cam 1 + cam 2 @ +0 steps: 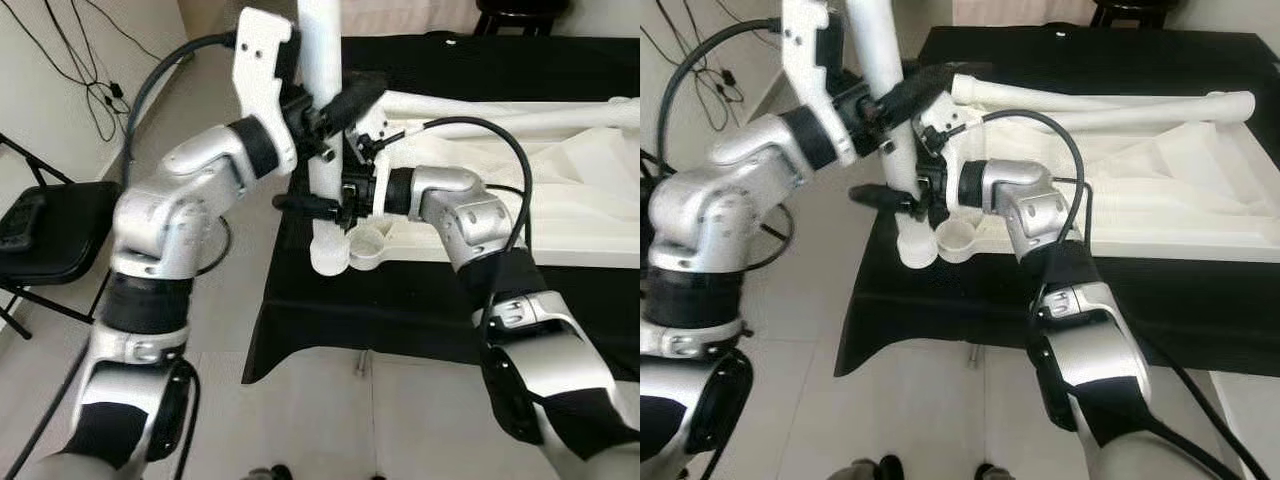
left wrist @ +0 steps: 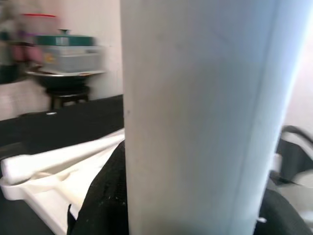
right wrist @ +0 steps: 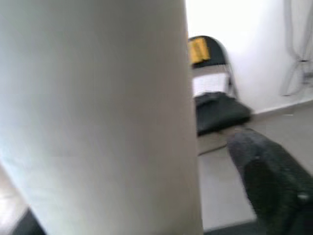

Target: Building children table

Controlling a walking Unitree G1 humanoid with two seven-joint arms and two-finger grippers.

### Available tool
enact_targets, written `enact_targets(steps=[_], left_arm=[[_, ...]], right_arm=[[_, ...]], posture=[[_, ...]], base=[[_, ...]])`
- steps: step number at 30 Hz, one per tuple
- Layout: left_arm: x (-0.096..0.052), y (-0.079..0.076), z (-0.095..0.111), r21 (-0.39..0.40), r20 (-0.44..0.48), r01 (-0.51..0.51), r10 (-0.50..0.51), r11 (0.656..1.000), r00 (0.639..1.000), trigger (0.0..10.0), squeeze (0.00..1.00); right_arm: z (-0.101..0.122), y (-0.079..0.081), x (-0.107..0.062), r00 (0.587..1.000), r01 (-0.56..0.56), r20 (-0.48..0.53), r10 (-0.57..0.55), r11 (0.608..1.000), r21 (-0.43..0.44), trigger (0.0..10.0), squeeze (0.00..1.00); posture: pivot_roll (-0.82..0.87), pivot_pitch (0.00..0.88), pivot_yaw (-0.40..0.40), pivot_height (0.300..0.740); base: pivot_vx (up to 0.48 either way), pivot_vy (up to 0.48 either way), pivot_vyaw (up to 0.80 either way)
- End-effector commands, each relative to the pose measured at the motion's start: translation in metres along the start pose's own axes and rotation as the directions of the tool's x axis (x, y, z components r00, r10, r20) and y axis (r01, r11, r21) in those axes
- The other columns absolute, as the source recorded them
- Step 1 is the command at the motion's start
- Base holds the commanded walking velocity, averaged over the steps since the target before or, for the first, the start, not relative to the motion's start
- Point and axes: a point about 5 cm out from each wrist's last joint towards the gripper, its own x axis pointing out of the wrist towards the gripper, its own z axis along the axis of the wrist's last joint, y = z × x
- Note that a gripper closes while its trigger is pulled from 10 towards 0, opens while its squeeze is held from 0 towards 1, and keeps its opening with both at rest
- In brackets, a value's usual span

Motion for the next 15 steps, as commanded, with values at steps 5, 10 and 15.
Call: enact_targets(steps=[5, 10, 15], left_arm=[[0.011, -0.038, 0.02, 0.011, 0.063, 0.306, -0.306, 0.952, 0.95, 0.0, 0.0], [0.013, -0.041, 0.032, 0.041, 0.068, 0.327, -0.33, 0.944, 0.942, 0.0, 0.0], [0.015, -0.029, 0.027, 0.036, 0.063, 0.327, -0.328, 0.944, 0.942, 0.0, 0.0]], right_arm=[[-0.009, 0.023, 0.034, 0.986, -0.167, -0.029, 0.167, 0.986, -0.013, 0.0, 0.0], [-0.01, 0.025, 0.035, 0.984, -0.179, -0.014, 0.179, 0.984, -0.013, 0.0, 0.0], [-0.007, 0.025, 0.034, 0.988, -0.157, 0.002, 0.157, 0.988, -0.011, 0.0, 0.0]], posture=[[0.04, 0.194, -0.002, 0.74], [0.04, 0.191, 0.002, 0.74], [0.03, 0.19, 0.004, 0.74]], base=[[0.0, 0.0, 0.0], [0.0, 0.0, 0.0], [0.0, 0.0, 0.0]])
